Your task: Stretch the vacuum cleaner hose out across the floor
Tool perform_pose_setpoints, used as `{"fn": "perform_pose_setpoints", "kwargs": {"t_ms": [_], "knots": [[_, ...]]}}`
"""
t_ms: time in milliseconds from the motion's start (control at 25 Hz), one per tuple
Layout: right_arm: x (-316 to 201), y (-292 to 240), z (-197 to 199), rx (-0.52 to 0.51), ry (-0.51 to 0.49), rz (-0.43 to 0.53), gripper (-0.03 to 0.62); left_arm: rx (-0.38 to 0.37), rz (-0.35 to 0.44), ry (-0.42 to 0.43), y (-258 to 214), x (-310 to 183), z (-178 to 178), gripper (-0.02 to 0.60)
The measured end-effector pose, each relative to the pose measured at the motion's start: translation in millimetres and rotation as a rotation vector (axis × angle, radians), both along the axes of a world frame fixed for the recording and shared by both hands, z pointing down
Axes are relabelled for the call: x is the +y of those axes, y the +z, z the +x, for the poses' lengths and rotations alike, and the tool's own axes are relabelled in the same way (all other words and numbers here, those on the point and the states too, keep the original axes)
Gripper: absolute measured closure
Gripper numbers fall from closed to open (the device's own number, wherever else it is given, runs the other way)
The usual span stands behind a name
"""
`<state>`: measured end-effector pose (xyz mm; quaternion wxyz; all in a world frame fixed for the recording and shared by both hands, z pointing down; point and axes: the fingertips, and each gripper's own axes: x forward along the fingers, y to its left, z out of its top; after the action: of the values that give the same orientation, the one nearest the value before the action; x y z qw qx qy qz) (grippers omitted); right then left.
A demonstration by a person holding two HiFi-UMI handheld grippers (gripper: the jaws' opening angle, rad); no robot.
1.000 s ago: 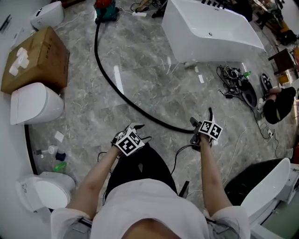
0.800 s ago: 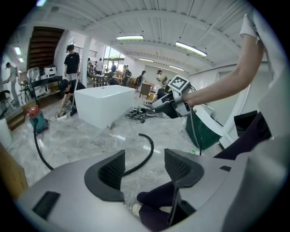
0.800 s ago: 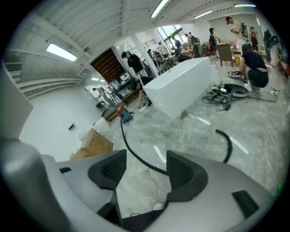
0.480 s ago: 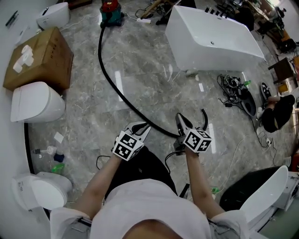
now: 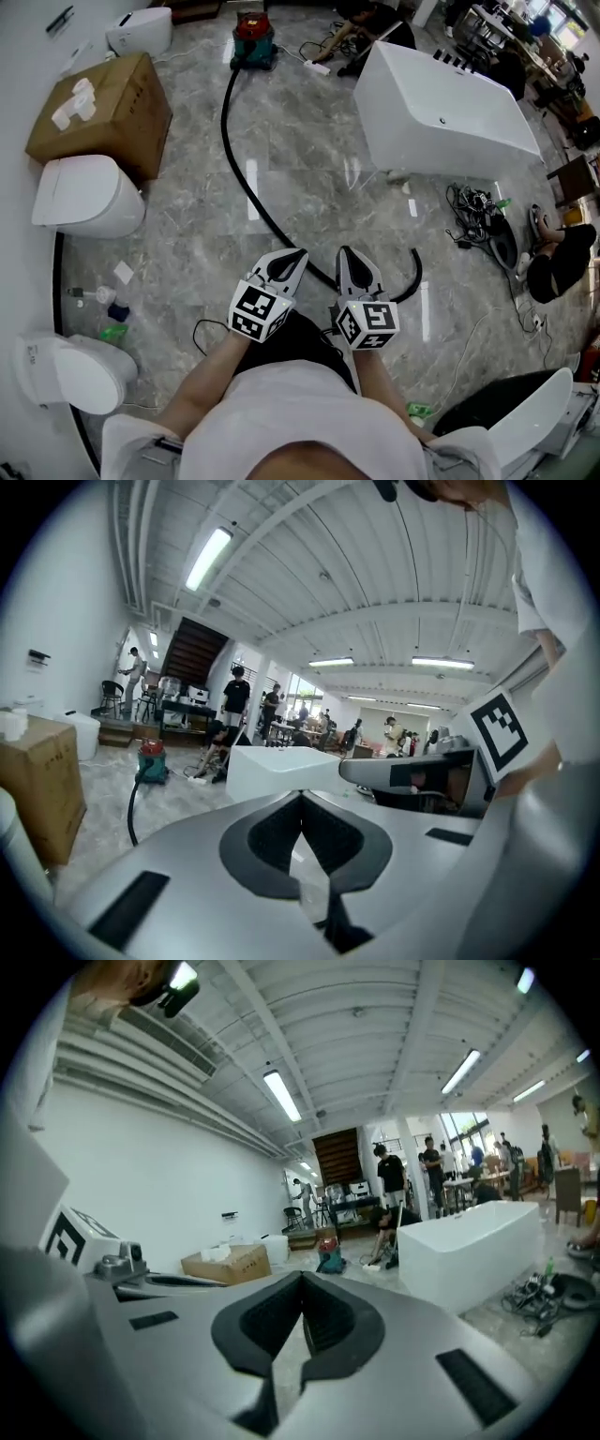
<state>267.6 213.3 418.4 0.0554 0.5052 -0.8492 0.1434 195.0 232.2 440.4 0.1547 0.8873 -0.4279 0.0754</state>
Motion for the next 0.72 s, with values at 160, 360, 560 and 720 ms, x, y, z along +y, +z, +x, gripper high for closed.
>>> {"fn": "perform_pose_setpoints", "kwargs": {"t_ms": [160,360,560,720], "knots": [[3,-9,-20,0.031,0.002,0.062,0.58,-0.019,0.031,-0.038,-4,6,-9,0.573],[2,-13,-35,0.026,-0.014,0.076,0.58,-0.025,0.047,-0.058,-10,6,-20,0.574],[1,-9,-41,0.029,0.0,0.066,0.58,-0.023,0.053,-0.079,-10,7,-34,0.573],[2,-8,-53,0.035,-0.014,0.067,0.58,-0.032,0.045,-0.094,-5,7,-42,0.573]]}}
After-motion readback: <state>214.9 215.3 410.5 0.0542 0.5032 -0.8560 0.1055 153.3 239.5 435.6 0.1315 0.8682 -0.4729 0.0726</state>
